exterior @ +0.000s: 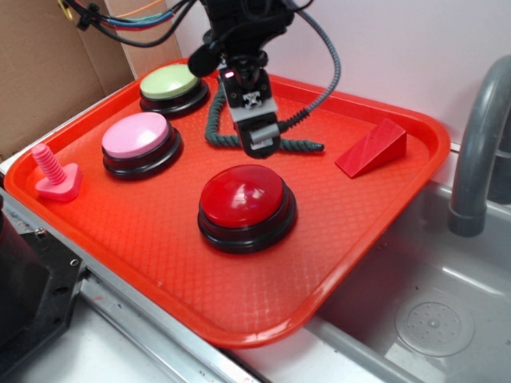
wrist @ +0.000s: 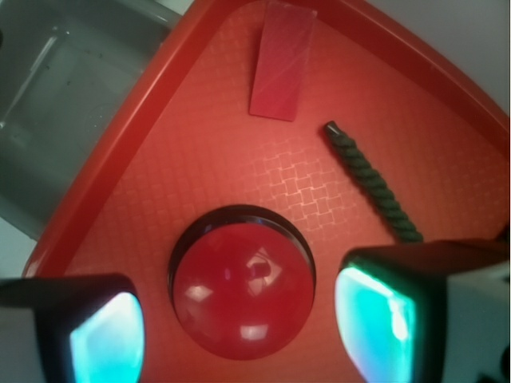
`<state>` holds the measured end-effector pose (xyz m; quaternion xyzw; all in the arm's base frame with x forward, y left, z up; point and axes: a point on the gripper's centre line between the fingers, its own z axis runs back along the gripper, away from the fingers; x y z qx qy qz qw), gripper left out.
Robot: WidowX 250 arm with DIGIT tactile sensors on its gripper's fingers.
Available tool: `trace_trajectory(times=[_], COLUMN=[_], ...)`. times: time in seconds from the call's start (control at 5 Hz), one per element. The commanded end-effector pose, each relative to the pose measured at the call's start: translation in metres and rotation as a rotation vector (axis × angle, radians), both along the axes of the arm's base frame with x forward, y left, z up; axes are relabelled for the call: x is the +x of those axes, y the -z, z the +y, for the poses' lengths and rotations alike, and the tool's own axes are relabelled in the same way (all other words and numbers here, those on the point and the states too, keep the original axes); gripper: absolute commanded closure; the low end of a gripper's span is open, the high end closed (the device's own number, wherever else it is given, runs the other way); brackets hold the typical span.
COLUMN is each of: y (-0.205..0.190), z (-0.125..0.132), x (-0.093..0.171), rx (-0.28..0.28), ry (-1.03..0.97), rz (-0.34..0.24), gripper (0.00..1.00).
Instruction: Push the red button.
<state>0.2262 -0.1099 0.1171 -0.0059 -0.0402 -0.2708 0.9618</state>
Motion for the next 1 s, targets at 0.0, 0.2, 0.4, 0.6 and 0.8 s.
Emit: trace_trajectory(times=[0.0,0.2,0.4,0.6,0.8], y=[-0.0306,-0.0336,-0.0352,-0.0391,-0.0401], z=[-0.0074,-0.0099,-0.0111,-0.0125,-0.0139], x=[0.0045,0.0035,0.0033,0.0023,0.002], rx=[-0.04,-0.059,-0.057,-0.045,-0.043], ry=[-0.005,-0.038,-0.039,-0.035,-0.032], rz=[-0.04,-0.003,-0.011,-0.009,-0.006], gripper=[0.0,0.0,0.0,0.0,0.0])
